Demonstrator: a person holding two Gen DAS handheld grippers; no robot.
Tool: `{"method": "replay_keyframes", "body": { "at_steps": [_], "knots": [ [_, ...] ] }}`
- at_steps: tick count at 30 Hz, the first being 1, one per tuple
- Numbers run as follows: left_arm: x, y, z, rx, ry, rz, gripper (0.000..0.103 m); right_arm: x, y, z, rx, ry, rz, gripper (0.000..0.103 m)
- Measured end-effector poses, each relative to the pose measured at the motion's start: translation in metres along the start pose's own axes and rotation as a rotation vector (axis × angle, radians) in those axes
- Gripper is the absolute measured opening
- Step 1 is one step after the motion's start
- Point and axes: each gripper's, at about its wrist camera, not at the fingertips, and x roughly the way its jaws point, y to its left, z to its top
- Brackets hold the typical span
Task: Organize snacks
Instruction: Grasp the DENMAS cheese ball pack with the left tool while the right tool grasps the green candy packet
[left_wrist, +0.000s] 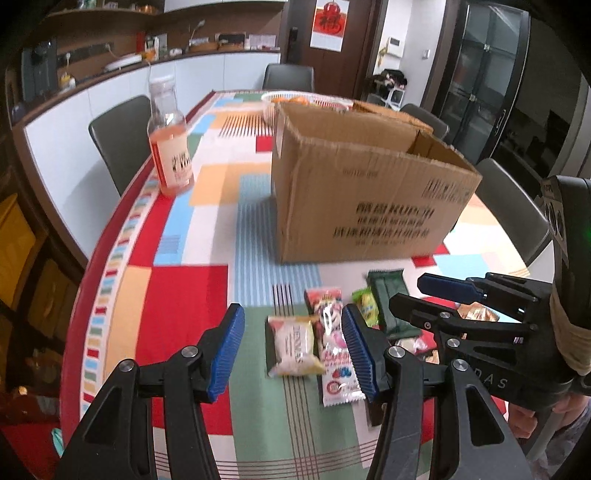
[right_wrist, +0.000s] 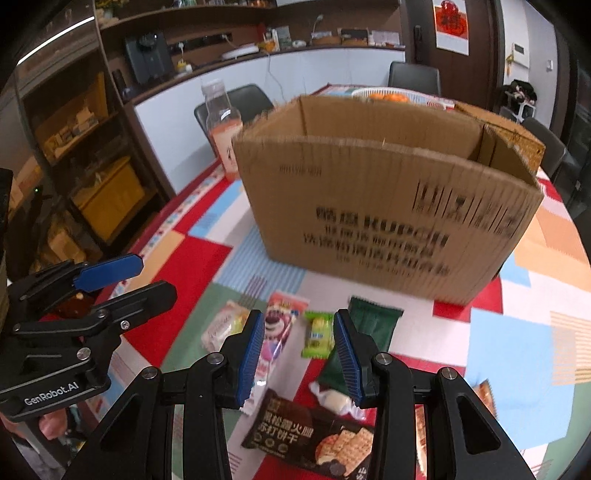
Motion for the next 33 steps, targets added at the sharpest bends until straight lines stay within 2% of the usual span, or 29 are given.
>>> {"method": "replay_keyframes", "body": {
  "at_steps": [14, 24, 33],
  "knots": [
    [0.046, 0.013, -0.022, -0.034, 0.125, -0.017, 0.053, 0.043, -0.007, -0.011, 0.007, 0.110, -0.015, 0.040],
    [0.068, 0.016, -0.023, -0.046, 0.166, -0.037, 0.053, 0.065, -0.013, -0.007, 0.019, 0.138, -0.023, 0.040],
    [0.086, 0.018, -0.021, -0.070, 0.184, -0.050, 0.046, 0.080, -0.011, -0.002, 0.014, 0.149, -0.025, 0.040]
  ]
}}
